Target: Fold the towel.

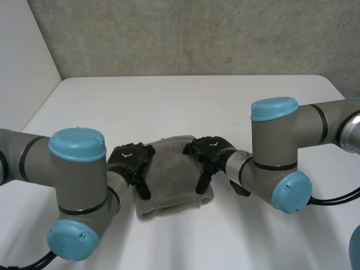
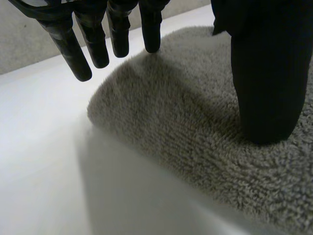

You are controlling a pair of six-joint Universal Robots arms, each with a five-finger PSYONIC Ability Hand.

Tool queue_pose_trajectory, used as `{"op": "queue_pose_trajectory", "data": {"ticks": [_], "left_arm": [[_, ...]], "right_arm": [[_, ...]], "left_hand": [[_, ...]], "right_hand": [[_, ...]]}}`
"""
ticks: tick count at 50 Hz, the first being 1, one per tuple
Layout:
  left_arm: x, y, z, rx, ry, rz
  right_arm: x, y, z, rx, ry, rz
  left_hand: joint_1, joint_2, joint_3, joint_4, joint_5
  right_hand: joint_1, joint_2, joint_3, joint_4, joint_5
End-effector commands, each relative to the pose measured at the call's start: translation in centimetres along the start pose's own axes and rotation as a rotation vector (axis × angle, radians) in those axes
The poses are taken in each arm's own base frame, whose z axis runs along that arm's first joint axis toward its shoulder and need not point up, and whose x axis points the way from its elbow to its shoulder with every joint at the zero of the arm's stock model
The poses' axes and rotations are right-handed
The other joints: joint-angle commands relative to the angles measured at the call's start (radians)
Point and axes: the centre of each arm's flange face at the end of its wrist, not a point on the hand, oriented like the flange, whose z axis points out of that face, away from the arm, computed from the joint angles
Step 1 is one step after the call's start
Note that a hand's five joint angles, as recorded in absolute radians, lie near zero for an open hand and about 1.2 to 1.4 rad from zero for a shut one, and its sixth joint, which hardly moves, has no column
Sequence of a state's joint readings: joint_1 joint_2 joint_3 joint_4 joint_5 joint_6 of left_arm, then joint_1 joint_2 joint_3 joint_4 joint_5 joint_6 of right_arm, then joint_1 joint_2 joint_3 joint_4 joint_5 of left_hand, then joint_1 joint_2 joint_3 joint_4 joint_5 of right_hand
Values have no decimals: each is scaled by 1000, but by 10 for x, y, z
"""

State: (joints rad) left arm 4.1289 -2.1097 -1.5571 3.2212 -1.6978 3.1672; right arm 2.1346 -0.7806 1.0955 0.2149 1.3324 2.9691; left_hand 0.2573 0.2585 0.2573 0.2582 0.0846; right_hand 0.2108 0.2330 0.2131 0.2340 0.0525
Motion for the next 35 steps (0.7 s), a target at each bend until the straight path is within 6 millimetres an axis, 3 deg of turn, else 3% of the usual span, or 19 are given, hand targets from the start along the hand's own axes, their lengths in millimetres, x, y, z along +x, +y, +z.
{"op": "queue_pose_trajectory", "data": {"ticks": [1,6,7,8,9,10,11,12,14,15,17,18,19,20,22,23,25,28,35], "left_arm": [[2,10,3,-11,7,56],[5,-12,-4,61,17,116],[5,-12,-4,61,17,116],[4,-31,-9,118,13,108],[4,-31,-9,119,13,108],[2,-51,-16,177,7,99],[-3,-71,-23,235,-8,87],[-3,-71,-23,235,-8,86],[-14,-116,-41,370,-40,67],[-14,-116,-41,371,-40,67],[-32,-153,-60,451,-85,51],[-32,-153,-60,452,-86,51],[-40,-168,-71,473,-98,46],[-45,-183,-84,490,-95,44],[-49,-194,-92,498,-87,43],[-51,-202,-101,494,-66,44],[-54,-207,-107,480,-53,43],[-58,-210,-114,442,-33,23],[-59,-210,-124,434,-7,-63]], "right_arm": [[3,-1,-2,-1,39,-105],[6,-17,-9,43,80,-132],[9,-29,-15,85,101,-132],[9,-29,-15,85,102,-132],[14,-44,-23,136,131,-136],[18,-60,-34,192,162,-134],[18,-60,-34,192,163,-133],[21,-76,-47,250,197,-121],[28,-89,-60,294,240,-95],[41,-104,-76,342,302,-66],[53,-116,-91,381,359,-44],[62,-130,-108,426,413,-31],[69,-141,-125,460,458,-26],[69,-141,-125,460,459,-26],[74,-157,-156,505,513,-26],[74,-157,-156,505,513,-26],[75,-164,-179,515,538,-23],[75,-160,-188,495,543,-16],[70,-144,-188,446,532,-8]], "left_hand": [[38,37,38,37,37],[33,31,32,32,31],[33,31,32,32,31],[33,31,32,32,31],[33,31,32,32,31],[33,31,32,32,31],[33,31,32,32,31],[33,31,32,32,31],[35,34,35,35,34],[36,34,35,35,34],[79,78,79,78,77],[80,78,79,79,78],[120,119,120,119,118],[118,116,118,117,116],[112,111,112,111,110],[106,105,106,105,104],[83,81,83,82,81],[-37,-39,-37,-38,-39],[-79,-80,-79,-80,-81]], "right_hand": [[-36,-58,-39,-59,-52],[-36,-58,-39,-59,-52],[-36,-58,-39,-59,-52],[-36,-58,-39,-59,-52],[-36,-58,-39,-59,-52],[-36,-58,-39,-59,-52],[-36,-58,-39,-59,-52],[-36,-58,-39,-59,-52],[-36,-58,-39,-59,-52],[-36,-58,-39,-59,-52],[-36,-58,-39,-59,-52],[-36,-58,-39,-59,-52],[-36,-58,-39,-59,-52],[-36,-58,-39,-59,-52],[-36,-58,-39,-59,-52],[-36,-58,-39,-59,-52],[-36,-58,-39,-59,-52],[-36,-58,-39,-59,-52],[-36,-58,-39,-59,-52]]}}
